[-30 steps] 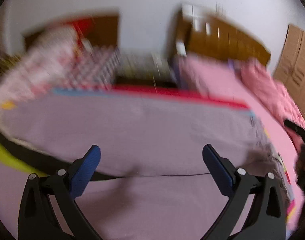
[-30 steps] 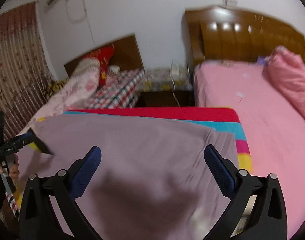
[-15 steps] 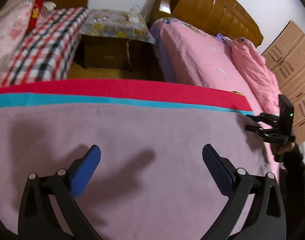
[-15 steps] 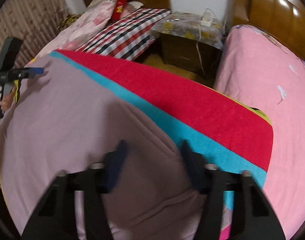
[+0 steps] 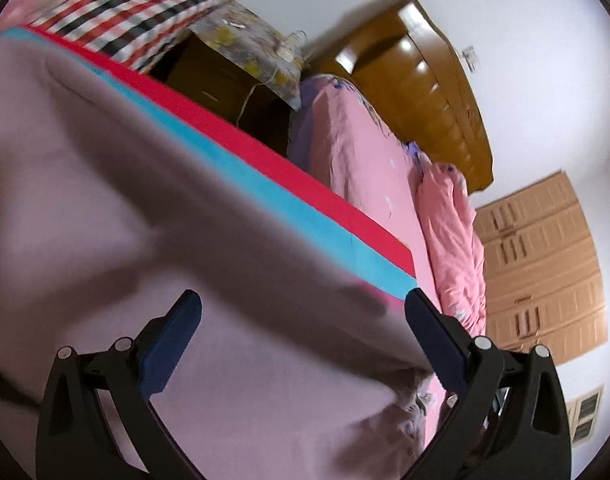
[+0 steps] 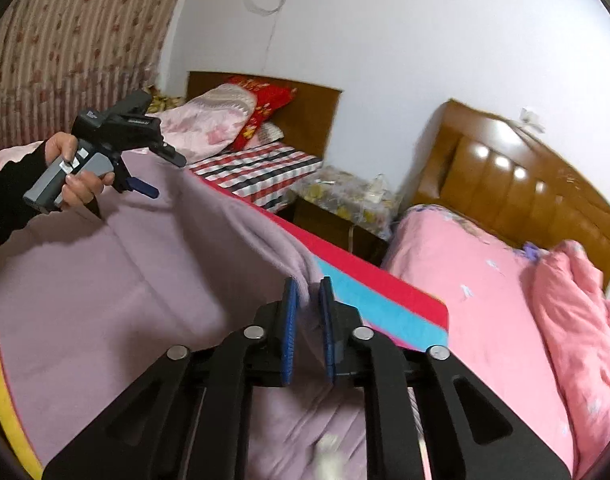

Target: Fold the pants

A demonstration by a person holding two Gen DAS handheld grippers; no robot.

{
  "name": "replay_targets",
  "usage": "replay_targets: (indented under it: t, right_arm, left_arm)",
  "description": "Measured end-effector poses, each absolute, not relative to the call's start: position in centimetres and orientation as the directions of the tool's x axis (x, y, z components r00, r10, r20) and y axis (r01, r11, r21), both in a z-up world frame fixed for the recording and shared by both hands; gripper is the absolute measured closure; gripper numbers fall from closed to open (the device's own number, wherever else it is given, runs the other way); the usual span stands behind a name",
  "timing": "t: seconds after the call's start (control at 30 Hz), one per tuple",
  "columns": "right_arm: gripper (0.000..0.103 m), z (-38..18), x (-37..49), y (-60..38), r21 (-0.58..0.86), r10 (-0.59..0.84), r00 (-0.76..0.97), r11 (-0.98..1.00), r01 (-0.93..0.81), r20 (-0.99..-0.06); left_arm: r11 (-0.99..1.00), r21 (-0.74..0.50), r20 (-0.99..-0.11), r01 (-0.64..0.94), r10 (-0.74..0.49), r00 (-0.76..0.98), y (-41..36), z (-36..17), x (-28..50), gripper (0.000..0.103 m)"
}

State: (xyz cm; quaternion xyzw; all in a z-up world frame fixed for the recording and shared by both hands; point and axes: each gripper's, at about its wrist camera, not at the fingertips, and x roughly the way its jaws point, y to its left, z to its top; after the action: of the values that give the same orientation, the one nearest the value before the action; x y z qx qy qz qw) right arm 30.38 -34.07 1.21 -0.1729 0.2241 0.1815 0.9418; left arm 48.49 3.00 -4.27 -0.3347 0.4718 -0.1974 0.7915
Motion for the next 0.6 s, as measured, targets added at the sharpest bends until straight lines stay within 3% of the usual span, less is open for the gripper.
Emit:
replay_targets:
  t: [0.17,0.27,0.3,0.33,0.37,0.4,0.43,0.5,0.6]
  right_arm:
    - [0.102,0.7,23.3,-35.3,-0.143,0.212,0.881,0.944,-0.296,-0.423]
    - [0.100,-1.4,21.6,-34.9,-0.012,0.239,0.816,0.958,-0.288,-0.526]
    - [0.092,-2.1,21.1,-34.5,0.019,0.235,0.803,0.963,-0.269,-0.547]
    - [0.082,-2.7,21.1,-34.0,0.074,0.253,0.786,0.963,-0.257,-0.564]
    - [0.062,-3.1,21.0,-33.6,0.127,0.276,0.766,0.960,-0.250,-0.581]
    - [0.004,-3.7,21.6,-33.1,0.191,0.301,0.745,0.954,-0.232,-0.595]
    - [0.010,-3.9,21.7,-32.4,0.224,0.306,0.753,0.951,-0.213,-0.583]
    - [0.011,-4.3,22.0,-31.4,0.335,0.374,0.760,0.917,-0.217,-0.531]
    - [0.021,-5.2,25.5,-30.6,0.486,0.427,0.735,0.861,-0.152,-0.527]
  left_arm:
    - [0.723,-0.690,-0.637,-0.030,-0.587,0.500,4.5,-3.9,43.5,0.002]
    - [0.759,-0.646,-0.683,-0.087,-0.523,0.509,5.2,-4.8,40.9,0.002]
    - [0.738,-0.668,-0.670,-0.097,-0.540,0.510,5.5,-5.1,39.6,0.002]
    - [0.728,-0.678,-0.662,-0.101,-0.546,0.514,5.9,-5.4,38.5,0.002]
    - [0.720,-0.686,-0.655,-0.107,-0.545,0.523,6.1,-5.6,37.2,0.002]
    - [0.718,-0.687,-0.652,-0.110,-0.542,0.531,6.4,-5.9,36.2,0.002]
    - [0.719,-0.687,-0.647,-0.106,-0.537,0.542,6.5,-6.1,34.6,0.002]
    - [0.739,-0.667,-0.651,-0.093,-0.517,0.555,6.5,-6.3,32.5,0.002]
    - [0.813,-0.579,-0.690,-0.066,-0.445,0.570,6.4,-6.6,29.9,0.002]
